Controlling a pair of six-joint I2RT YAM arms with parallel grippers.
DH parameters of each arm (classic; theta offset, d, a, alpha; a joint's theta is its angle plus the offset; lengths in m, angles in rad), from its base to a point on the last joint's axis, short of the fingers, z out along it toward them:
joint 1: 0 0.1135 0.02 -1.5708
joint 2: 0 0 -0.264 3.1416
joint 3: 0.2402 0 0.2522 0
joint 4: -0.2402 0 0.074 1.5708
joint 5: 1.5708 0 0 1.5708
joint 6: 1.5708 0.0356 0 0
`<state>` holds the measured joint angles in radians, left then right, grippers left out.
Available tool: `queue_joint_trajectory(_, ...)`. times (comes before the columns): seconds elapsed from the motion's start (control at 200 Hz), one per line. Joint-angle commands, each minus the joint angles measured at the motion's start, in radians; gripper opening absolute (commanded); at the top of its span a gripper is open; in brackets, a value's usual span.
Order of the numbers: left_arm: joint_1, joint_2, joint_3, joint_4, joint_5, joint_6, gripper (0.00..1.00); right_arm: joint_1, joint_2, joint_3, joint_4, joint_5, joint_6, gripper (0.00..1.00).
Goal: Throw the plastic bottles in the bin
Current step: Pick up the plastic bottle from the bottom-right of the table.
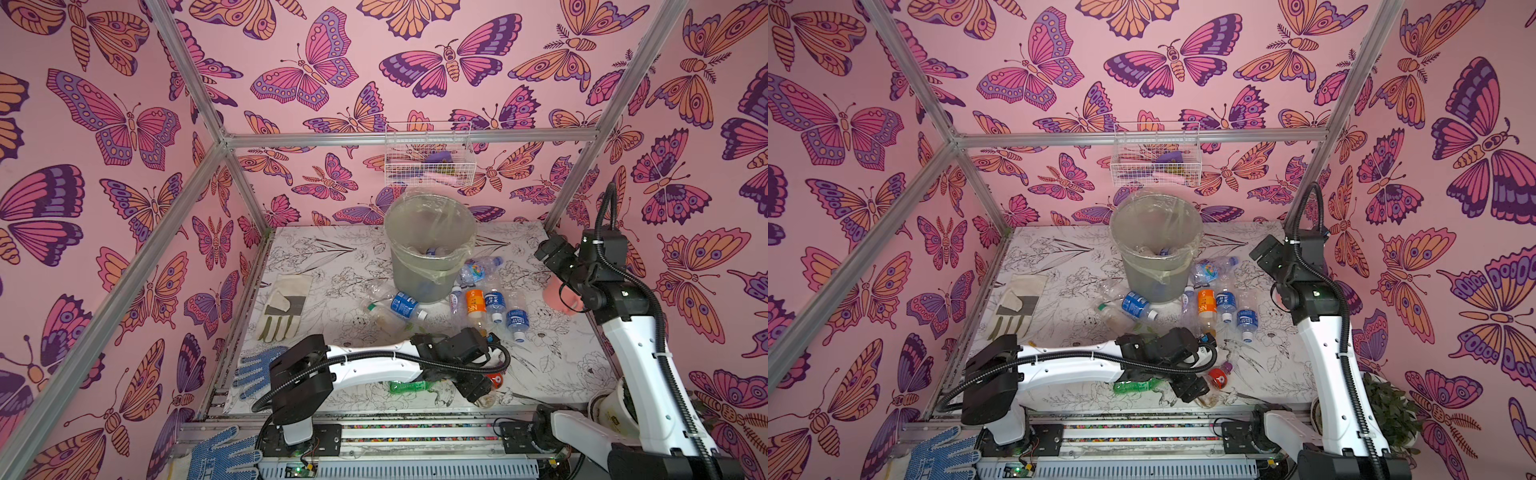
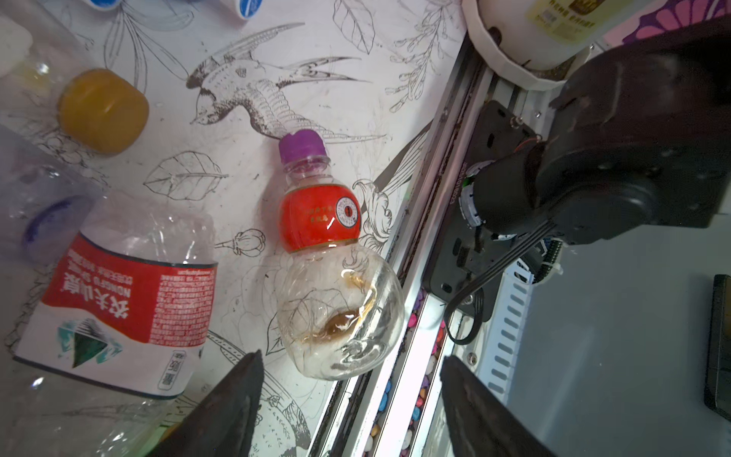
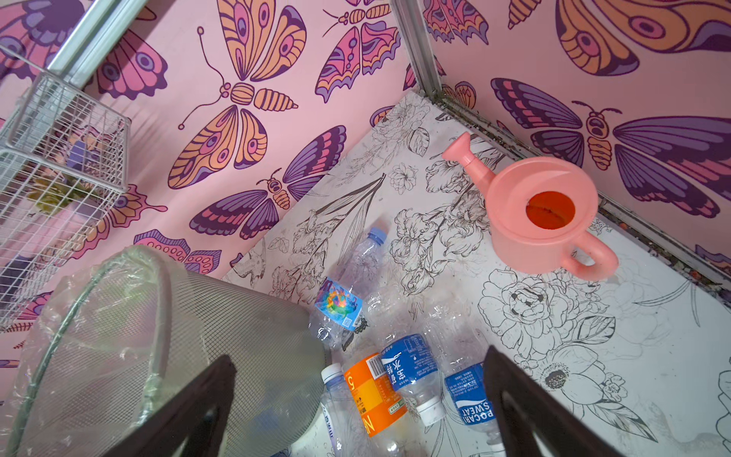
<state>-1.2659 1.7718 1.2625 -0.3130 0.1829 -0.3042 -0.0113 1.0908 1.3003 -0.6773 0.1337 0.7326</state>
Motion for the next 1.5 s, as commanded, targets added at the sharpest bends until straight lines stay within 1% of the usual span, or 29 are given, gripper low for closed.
queue_joint_trajectory(0.0,-0.002,0.031,0.039,-0.067,-0.016,-0.024,0.73,-0.008,-0.015,-0.006,-0.008,0.007,0.023,0.99)
queue_joint_trajectory(0.245,-0.004,0.116,0.124,-0.142,-0.009,-0.014,0.72,-0.01,-0.027,-0.016,-0.002,0.007,0.03,0.99)
queue_joint_trajectory(0.546,-0.007,0.178,0.177,-0.182,0.021,0.014,0.73,-0.02,-0.045,-0.019,-0.002,0.014,0.029,0.99)
queue_joint_trajectory(0.726,-0.009,0.214,0.208,-0.209,0.02,0.023,0.77,-0.024,-0.05,-0.024,0.0,0.014,0.027,0.99)
queue_joint_trajectory(0.967,-0.01,0.257,0.243,-0.233,0.026,0.038,0.79,-0.025,-0.066,-0.025,0.001,0.03,0.019,0.99)
queue_joint_trajectory(1.217,-0.009,0.29,0.262,-0.255,-0.024,0.05,0.79,-0.026,-0.075,-0.031,0.002,0.041,0.011,0.99)
queue_joint_trajectory(1.493,-0.002,0.328,0.282,-0.268,-0.04,0.063,0.81,-0.031,-0.078,-0.033,0.001,0.041,0.005,0.99)
